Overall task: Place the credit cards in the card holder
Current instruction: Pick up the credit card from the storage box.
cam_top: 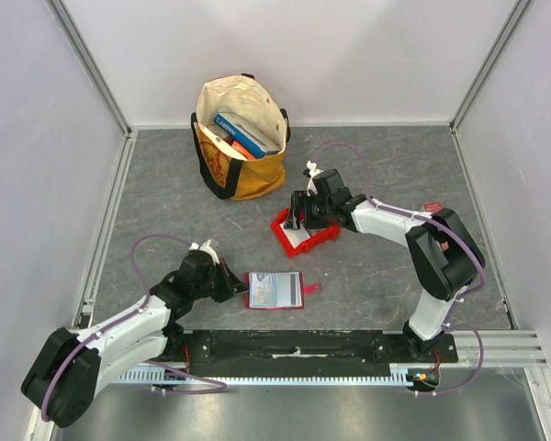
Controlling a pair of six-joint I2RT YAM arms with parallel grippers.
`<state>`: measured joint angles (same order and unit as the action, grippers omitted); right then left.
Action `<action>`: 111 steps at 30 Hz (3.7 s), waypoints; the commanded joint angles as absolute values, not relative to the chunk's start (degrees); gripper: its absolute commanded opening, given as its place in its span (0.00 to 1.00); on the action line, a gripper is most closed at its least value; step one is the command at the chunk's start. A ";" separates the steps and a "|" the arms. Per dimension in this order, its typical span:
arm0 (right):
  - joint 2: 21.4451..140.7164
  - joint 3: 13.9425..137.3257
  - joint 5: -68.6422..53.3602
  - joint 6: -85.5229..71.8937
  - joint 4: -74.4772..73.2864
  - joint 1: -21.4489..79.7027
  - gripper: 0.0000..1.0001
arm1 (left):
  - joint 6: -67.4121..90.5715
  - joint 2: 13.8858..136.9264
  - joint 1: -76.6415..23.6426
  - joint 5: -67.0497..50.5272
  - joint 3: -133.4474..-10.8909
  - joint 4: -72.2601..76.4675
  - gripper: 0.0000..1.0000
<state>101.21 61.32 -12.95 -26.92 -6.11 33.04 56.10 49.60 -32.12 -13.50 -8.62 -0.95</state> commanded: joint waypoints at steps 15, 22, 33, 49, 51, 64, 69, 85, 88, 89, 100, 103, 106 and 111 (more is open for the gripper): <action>99.32 62.40 -17.58 -26.37 -4.39 31.55 0.54 | 55.63 49.83 -32.17 -13.01 -10.20 -0.44 0.02; 98.35 61.79 -16.87 -26.19 -4.39 31.11 0.45 | 55.72 49.57 -32.17 -13.09 -10.11 -0.44 0.02; 97.56 61.79 -17.14 -26.02 -4.48 30.32 0.31 | 55.72 50.27 -32.17 -13.36 -10.11 -0.18 0.02; 96.07 67.23 -9.41 -18.47 -11.33 29.88 0.00 | 55.64 50.71 -32.17 -13.45 -10.28 -0.26 0.02; 95.19 68.81 -7.66 -16.09 -13.26 29.88 0.00 | 55.63 50.98 -32.17 -13.62 -10.37 -0.26 0.02; 73.76 63.29 1.93 -10.81 -26.80 31.20 0.00 | 55.28 51.42 -32.17 -14.15 -10.63 1.58 0.02; 65.14 55.04 8.24 -15.45 -32.95 37.34 0.00 | 55.28 51.33 -32.25 -14.41 -10.55 1.58 0.02; 65.12 35.42 24.34 -34.80 -20.93 50.98 0.03 | 55.37 51.33 -32.17 -14.85 -10.72 1.23 0.02; 66.53 34.81 23.82 -34.98 -20.66 51.42 0.07 | 55.37 51.33 -32.17 -14.85 -10.90 1.14 0.02; 66.88 34.80 23.30 -34.89 -20.74 51.50 0.09 | 55.37 51.42 -32.17 -14.77 -10.90 1.14 0.02; 66.97 34.72 20.65 -35.24 -24.17 52.47 0.13 | 55.20 51.68 -32.08 -14.85 -10.46 1.58 0.02; 67.67 35.59 21.00 -34.72 -26.27 52.56 0.15 | 55.20 51.59 -32.25 -15.03 -10.37 1.67 0.02; 67.76 35.77 21.36 -34.45 -26.81 52.56 0.16 | 55.20 51.51 -32.17 -15.03 -10.28 1.67 0.02; 67.59 36.12 21.27 -34.10 -26.98 52.56 0.08 | 55.28 51.42 -32.25 -15.03 -10.28 1.67 0.02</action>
